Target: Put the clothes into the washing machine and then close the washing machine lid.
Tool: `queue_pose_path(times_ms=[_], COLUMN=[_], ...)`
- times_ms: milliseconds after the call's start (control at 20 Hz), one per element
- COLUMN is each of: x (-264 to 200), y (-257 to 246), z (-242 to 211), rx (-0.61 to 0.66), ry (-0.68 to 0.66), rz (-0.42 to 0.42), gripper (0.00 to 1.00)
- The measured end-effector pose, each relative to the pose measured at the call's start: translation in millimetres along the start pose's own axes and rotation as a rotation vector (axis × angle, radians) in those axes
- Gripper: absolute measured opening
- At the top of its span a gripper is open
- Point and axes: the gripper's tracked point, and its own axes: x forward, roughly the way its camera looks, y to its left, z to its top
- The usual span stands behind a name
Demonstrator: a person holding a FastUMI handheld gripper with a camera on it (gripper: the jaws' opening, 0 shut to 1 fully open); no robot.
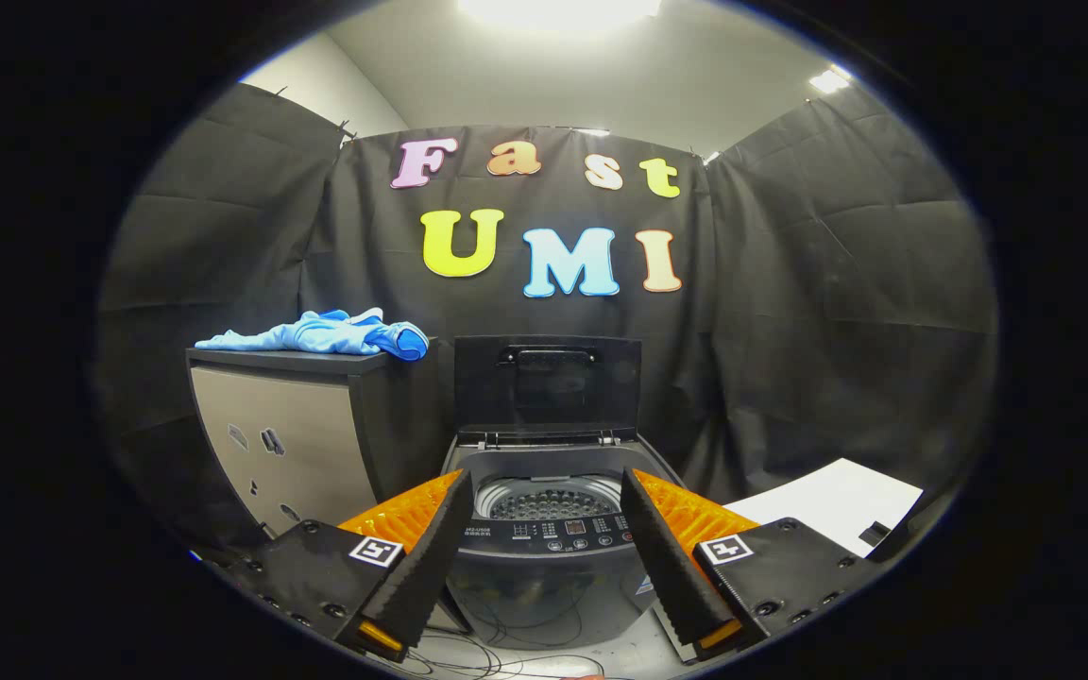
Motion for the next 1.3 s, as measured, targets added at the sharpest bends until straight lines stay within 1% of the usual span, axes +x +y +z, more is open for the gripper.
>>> queue_pose_path(times_ms=[700,900,1000,1150,1300], x=[3.4,4.4,7.5,9.1,17.8], y=[6.5,8.8,15.2,20.1,38.9], z=[5.9,17.6,32.0,69.4,104.5], rx=[-0.029,-0.026,-0.022,-0.042,-0.064], ry=[-0.001,-0.013,-0.028,-0.092,-0.105], rz=[0.023,0.036,0.067,0.117,0.201], gripper=[0.98,0.99,0.99,0.99,0.99])
